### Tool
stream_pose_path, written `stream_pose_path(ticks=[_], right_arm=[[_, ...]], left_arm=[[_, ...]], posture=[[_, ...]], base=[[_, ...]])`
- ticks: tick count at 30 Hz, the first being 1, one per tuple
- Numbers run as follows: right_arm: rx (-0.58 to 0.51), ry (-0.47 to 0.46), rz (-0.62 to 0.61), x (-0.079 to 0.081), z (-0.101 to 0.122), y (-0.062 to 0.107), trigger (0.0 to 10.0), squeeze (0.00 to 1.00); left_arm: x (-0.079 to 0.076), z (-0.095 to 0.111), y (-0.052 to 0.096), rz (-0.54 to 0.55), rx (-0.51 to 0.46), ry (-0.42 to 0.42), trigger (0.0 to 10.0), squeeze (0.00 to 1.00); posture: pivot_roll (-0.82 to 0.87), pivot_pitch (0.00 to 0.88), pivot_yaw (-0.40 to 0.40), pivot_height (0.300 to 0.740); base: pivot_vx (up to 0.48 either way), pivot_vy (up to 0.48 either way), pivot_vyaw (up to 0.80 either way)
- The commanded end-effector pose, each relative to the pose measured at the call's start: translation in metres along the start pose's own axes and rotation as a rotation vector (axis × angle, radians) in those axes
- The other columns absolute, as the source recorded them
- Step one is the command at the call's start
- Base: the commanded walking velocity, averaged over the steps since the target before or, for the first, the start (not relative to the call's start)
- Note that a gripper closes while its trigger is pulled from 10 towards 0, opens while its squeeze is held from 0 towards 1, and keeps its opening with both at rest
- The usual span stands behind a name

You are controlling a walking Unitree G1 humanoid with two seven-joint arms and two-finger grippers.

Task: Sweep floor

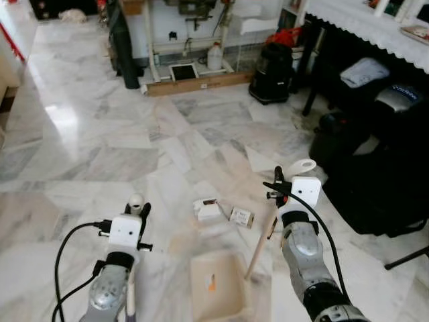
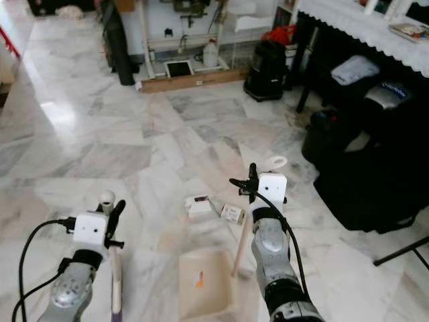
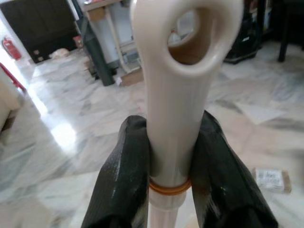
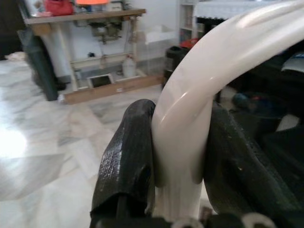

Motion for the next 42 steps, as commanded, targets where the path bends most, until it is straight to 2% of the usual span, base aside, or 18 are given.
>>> stream_pose_path(ticks=[1, 20, 42], right_arm=[[-0.062, 0.003, 0.024, 0.007, 0.016, -0.008, 10.0, 0.0], [-0.043, -0.012, 0.041, 0.014, 0.011, -0.006, 10.0, 0.0], [-0.034, 0.003, -0.002, 0.004, 0.008, -0.003, 10.0, 0.0]], left_arm=[[0.005, 0.006, -0.002, 0.004, -0.031, -0.018, 10.0, 0.0], [0.007, 0.007, -0.002, -0.002, -0.035, -0.026, 10.0, 0.0], [0.003, 0.006, -0.001, -0.015, -0.026, -0.02, 10.0, 0.0]], posture=[[0.14, 0.012, -0.021, 0.74], [0.16, 0.003, -0.014, 0.74], [0.15, 0.019, -0.014, 0.74]], base=[[0.341, 0.0, 0.0], [0.34, 0.0, 0.0], [0.311, 0.0, 0.0]])
Point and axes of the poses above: a point about 5 cm out from each wrist's last joint towards the gripper, its own y axis pointing back from the gripper into the wrist, its own z axis along the axis of the wrist's last joint, x = y × z, the point moved 2 cm from there along -y, pointing out of the wrist towards the gripper, and after that the axes turned 3 degrees about -y, right-handed, at the moved point
